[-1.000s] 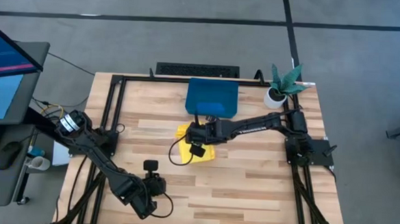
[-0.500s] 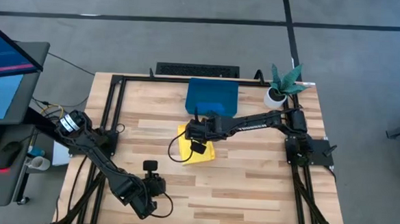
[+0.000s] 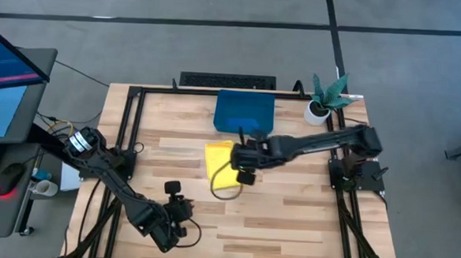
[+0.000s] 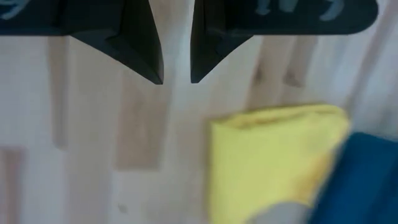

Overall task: Roll microfiber towels into tight, uniform cylinder then place into a basket
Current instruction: Roll the yellow microfiber cloth

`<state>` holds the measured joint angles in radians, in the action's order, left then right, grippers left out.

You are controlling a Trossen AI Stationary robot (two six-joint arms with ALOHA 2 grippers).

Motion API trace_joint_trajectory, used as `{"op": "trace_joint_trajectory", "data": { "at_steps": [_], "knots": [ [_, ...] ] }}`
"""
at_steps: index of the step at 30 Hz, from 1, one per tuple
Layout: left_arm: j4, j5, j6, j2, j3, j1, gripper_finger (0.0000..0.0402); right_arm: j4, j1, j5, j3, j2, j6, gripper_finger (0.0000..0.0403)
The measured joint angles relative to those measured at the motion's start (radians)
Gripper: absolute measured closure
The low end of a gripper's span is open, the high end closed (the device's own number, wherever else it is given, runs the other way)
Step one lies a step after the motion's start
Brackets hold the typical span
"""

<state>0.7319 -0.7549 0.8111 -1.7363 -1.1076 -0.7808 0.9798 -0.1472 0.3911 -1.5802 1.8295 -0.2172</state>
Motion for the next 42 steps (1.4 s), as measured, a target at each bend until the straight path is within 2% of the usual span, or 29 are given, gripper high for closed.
{"op": "trace_joint_trajectory", "data": {
  "at_steps": [3,6,12,18,22,26,28,32,34,36,40,42],
  "knots": [
    [0.001,-0.086,0.028,0.000,0.000,0.011,0.0330,-0.026,-0.033,0.004,0.118,-0.082,-0.025,0.0210],
    [-0.003,-0.147,0.011,0.000,0.000,0.039,0.0330,-0.143,-0.064,0.004,0.261,-0.169,-0.052,0.0217],
    [-0.010,-0.094,-0.015,0.000,0.000,0.173,0.0330,-0.409,-0.119,0.003,0.481,-0.276,-0.045,0.0223],
    [-0.081,-0.070,-0.182,0.000,0.000,0.312,0.0330,-0.544,-0.137,0.004,0.603,-0.293,-0.037,0.0219],
    [-0.125,0.020,-0.296,0.000,0.000,0.418,0.0330,-0.535,-0.139,0.003,0.619,-0.273,-0.037,0.0218],
    [-0.143,0.038,-0.343,0.000,0.005,0.509,0.0330,-0.546,-0.139,0.003,0.618,-0.271,-0.037,0.0221],
    [-0.224,0.067,-0.381,0.001,0.046,0.550,0.0330,-0.547,-0.139,0.003,0.618,-0.271,-0.037,0.0222],
    [-0.494,0.203,-0.451,0.000,0.178,0.618,0.0330,-0.550,-0.139,0.003,0.618,-0.273,-0.037,0.0222],
    [-0.625,0.239,-0.463,0.000,0.242,0.640,0.0330,-0.550,-0.139,0.003,0.618,-0.273,-0.037,0.0221],
    [-0.686,0.260,-0.462,0.000,0.286,0.650,0.0329,-0.550,-0.139,0.003,0.618,-0.272,-0.037,0.0221],
    [-0.701,0.333,-0.431,0.000,0.330,0.641,0.0329,-0.561,-0.139,0.003,0.618,-0.272,-0.037,0.0223],
    [-0.716,0.332,-0.411,0.000,0.355,0.625,0.0329,-0.571,-0.138,0.003,0.618,-0.272,-0.037,0.0223]
  ]
}}
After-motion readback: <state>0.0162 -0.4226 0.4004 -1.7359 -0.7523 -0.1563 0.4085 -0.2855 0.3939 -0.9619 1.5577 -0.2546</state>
